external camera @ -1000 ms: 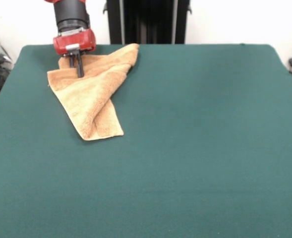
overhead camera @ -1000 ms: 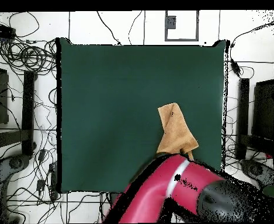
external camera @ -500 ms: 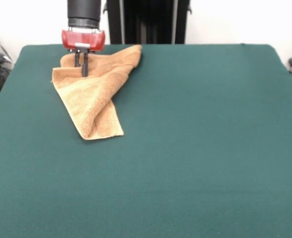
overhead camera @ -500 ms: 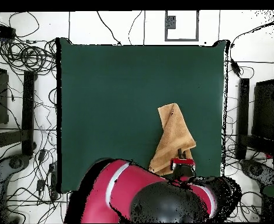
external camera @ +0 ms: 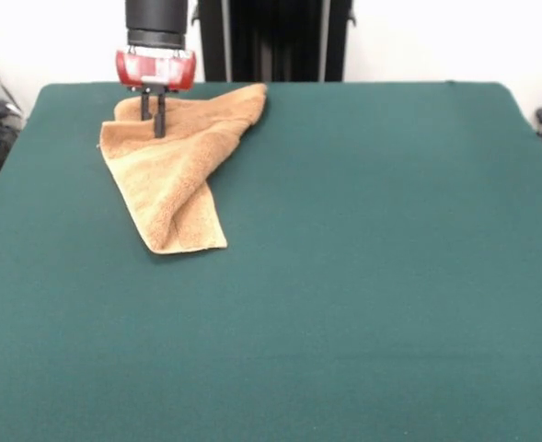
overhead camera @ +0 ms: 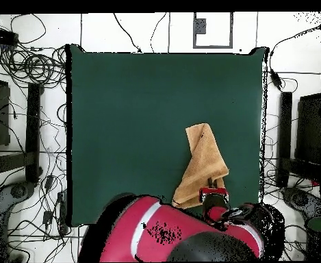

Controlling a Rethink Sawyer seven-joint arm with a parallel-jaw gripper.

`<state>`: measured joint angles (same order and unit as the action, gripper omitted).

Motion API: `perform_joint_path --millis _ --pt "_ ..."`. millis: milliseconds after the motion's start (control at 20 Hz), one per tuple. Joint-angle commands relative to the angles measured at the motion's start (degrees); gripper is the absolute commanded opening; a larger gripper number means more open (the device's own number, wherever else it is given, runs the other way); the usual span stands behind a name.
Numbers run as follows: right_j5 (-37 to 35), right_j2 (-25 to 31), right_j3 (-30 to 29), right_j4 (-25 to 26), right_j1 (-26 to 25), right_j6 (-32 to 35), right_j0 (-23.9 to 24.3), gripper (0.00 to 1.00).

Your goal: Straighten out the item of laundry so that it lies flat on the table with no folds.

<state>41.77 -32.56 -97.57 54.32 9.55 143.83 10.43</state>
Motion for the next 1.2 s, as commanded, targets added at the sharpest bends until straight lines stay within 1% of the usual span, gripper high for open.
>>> perform_joint_path --millis 50,400,600,650,700,800,850,950,1050,1150,1200 --pt "-16.59 19.33 -2.90 13.25 3.12 19.67 1.67 0.00" --pt "-22.02 26.48 -7.48 10.83 7.17 15.88 6.30 0.00" --pt "-21.61 28.14 -8.48 7.91 7.90 12.05 7.23 0.00" --pt "-18.85 26.17 -8.17 5.20 7.39 9.95 5.44 0.00" --pt "-17.42 25.25 -8.10 3.68 7.15 8.51 4.59 0.00" --pt "-9.65 19.79 -7.78 -3.81 5.30 2.36 0.29 0.00" --pt "-4.39 16.83 -8.24 -9.13 4.01 -1.28 -1.89 0.00" --pt "-0.84 15.26 -9.17 -13.42 3.29 -2.16 -3.51 0.00" --pt "0.19 14.81 -9.61 -15.43 3.05 -1.25 -4.56 0.00" --pt "0.70 14.62 -9.62 -16.22 2.91 -0.72 -5.31 0.00" --pt "1.13 14.87 -9.57 -16.19 2.76 -0.03 -4.87 0.00"
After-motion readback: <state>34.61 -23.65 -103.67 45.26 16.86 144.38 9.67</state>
